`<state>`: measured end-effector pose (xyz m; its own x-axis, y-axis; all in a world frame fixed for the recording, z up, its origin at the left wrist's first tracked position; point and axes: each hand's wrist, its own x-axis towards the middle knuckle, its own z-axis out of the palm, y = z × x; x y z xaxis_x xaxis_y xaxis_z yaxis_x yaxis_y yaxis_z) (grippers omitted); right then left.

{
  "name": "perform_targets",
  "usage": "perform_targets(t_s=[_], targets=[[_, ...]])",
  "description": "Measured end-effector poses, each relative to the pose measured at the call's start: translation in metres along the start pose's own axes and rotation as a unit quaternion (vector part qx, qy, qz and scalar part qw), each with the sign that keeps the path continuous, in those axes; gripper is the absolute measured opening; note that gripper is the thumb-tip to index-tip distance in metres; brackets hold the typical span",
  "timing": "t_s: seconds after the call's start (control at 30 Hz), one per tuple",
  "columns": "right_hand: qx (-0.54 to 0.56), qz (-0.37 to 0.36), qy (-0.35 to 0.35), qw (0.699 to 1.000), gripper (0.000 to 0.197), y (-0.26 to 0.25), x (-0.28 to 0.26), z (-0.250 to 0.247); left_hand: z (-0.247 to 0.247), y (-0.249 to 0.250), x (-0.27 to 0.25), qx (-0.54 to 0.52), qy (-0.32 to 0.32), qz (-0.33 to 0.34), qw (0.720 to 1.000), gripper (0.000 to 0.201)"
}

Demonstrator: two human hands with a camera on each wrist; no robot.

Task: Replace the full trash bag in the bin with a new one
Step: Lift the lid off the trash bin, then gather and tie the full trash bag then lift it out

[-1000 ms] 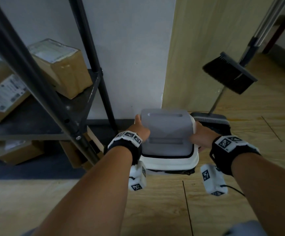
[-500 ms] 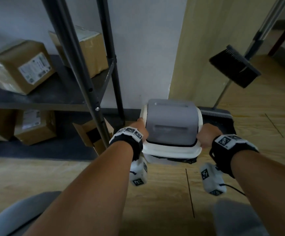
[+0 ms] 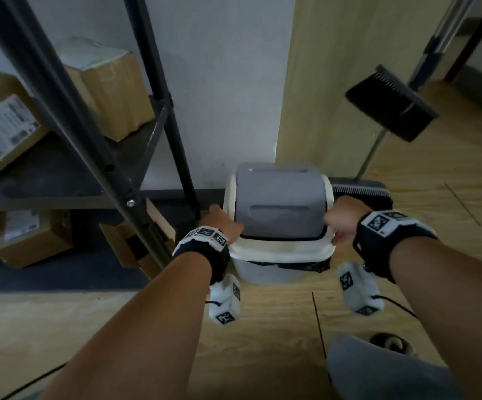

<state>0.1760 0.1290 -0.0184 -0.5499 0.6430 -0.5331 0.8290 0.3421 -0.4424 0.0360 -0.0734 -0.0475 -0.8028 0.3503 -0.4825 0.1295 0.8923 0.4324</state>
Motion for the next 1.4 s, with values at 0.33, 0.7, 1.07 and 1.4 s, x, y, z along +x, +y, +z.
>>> perform_targets(t_s=[0.33, 0.7, 1.07, 1.4], targets=[[-0.073, -0.027, 0.055, 0.995, 0.035, -0.003, -0.017, 0.013, -0.002, -0.007, -0.008, -0.001, -0.034, 0.01, 0.999, 0.018], [-0.024, -0.041, 0.061, 0.997, 0.026, -0.001, -0.035, 0.011, -0.01, -0.009, -0.029, -0.008, -0.019, 0.016, 1.0, 0.036], [-0.035, -0.054, 0.143, 0.988, 0.031, 0.005, -0.04, -0.027, -0.027, 0.007, -0.032, -0.177, -0.05, 0.145, 0.972, 0.068], [0.214, 0.065, 0.192, 0.956, 0.014, 0.097, -0.016, -0.087, -0.015, -0.003, -0.003, -0.258, -0.031, 0.068, 0.963, 0.049]])
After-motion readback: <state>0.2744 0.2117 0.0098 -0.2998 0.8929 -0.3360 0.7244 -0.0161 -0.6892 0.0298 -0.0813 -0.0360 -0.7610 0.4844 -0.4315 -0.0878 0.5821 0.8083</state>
